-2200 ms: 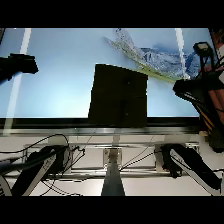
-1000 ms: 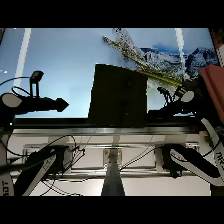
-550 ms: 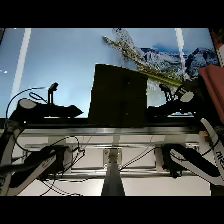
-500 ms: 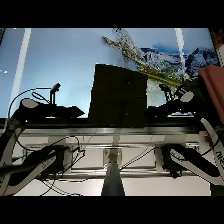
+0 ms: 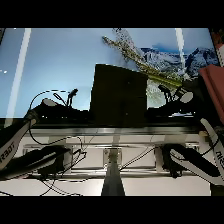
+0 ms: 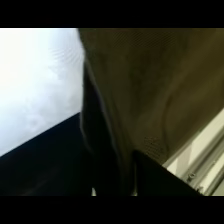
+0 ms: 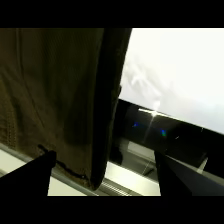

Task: Fold the clothes and pants, and hang the long-sleeved shirts on hangers.

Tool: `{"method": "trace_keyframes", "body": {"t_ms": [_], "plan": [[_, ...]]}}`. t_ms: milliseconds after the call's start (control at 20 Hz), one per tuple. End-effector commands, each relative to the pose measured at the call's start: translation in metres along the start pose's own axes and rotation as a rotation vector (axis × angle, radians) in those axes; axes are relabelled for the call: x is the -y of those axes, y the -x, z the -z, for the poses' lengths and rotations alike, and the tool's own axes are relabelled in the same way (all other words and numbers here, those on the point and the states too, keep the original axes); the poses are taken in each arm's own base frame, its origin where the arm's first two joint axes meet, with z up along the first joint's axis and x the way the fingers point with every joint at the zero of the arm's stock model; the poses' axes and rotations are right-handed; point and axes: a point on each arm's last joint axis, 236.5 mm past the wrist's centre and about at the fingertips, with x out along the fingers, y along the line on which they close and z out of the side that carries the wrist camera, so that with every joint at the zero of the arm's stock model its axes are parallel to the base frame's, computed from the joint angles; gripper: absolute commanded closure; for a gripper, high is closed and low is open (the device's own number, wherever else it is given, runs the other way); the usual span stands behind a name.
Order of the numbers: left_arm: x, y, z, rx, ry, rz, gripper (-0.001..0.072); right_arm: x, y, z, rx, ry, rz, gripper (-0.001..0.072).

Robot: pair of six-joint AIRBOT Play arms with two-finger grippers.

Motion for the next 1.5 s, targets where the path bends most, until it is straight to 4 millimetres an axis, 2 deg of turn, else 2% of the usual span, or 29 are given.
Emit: {"method": "trace_keyframes", "body": {"t_ms": [0, 50, 200, 300, 550, 650, 700, 750, 800, 850, 900, 950, 1050, 1100, 1200, 1350, 1400, 1450], "plan": [[-0.002, -0.006, -0.01, 0.039, 0.019, -0.006, 0.051, -0.007, -0.006, 0.006, -0.006, -0.036, -0.041, 0.0091], [-0.002, -0.006, -0.01, 0.039, 0.019, -0.006, 0.0516, -0.008, -0.011, 0.006, 0.008, -0.062, -0.056, 0.0145], [-0.002, -0.006, -0.01, 0.039, 0.018, -0.007, 0.0516, -0.014, -0.027, 0.012, 0.029, -0.155, -0.111, 0.0152], [-0.002, -0.006, -0.01, 0.039, 0.019, -0.007, 0.0516, -0.028, -0.031, 0.014, 0.037, -0.22, -0.186, 0.0153], [-0.002, -0.006, -0.01, 0.039, 0.019, -0.007, 0.0516, -0.054, -0.026, 0.0, 0.085, -0.285, -0.314, 0.0153], [0.0, -0.007, -0.009, 0.034, 0.014, -0.006, 0.0516, -0.058, -0.024, -0.003, 0.092, -0.297, -0.336, 0.0157], [0.001, -0.008, -0.007, 0.029, 0.009, -0.005, 0.0516, -0.06, -0.024, -0.002, 0.089, -0.291, -0.337, 0.0267], [0.003, -0.01, -0.006, 0.024, 0.003, -0.003, 0.0516, -0.063, -0.026, 0.0, 0.082, -0.272, -0.336, 0.0469], [0.006, -0.011, -0.005, 0.018, -0.003, 0.0, 0.0516, -0.067, -0.028, 0.002, 0.074, -0.257, -0.337, 0.0577], [0.008, -0.013, -0.003, 0.011, -0.01, 0.001, 0.0521, -0.073, -0.029, 0.003, 0.069, -0.226, -0.343, 0.0604], [0.008, -0.013, -0.003, 0.01, -0.011, 0.002, 0.0629, -0.078, -0.029, 0.003, 0.069, -0.174, -0.349, 0.0611], [0.009, -0.012, -0.004, 0.011, -0.014, 0.006, 0.07, -0.084, -0.025, 0.002, 0.068, -0.128, -0.357, 0.0668], [0.017, -0.001, -0.019, 0.034, -0.038, 0.025, 0.0701, -0.1, -0.009, -0.009, 0.074, -0.046, -0.384, 0.0669], [0.023, 0.009, -0.031, 0.05, -0.076, 0.031, 0.0702, -0.11, 0.004, -0.018, 0.087, 0.008, -0.4, 0.0669], [0.041, 0.046, -0.066, 0.125, -0.188, 0.019, 0.0702, -0.129, 0.036, -0.044, 0.142, 0.113, -0.416, 0.0669], [0.088, 0.14, -0.133, 0.391, -0.377, -0.046, 0.0703, -0.165, 0.099, -0.085, 0.283, 0.278, -0.419, 0.067], [0.112, 0.18, -0.148, 0.496, -0.45, -0.073, 0.0703, -0.182, 0.127, -0.096, 0.35, 0.338, -0.424, 0.0669], [0.137, 0.217, -0.155, 0.594, -0.523, -0.099, 0.0703, -0.201, 0.157, -0.104, 0.425, 0.395, -0.438, 0.0669]]}}
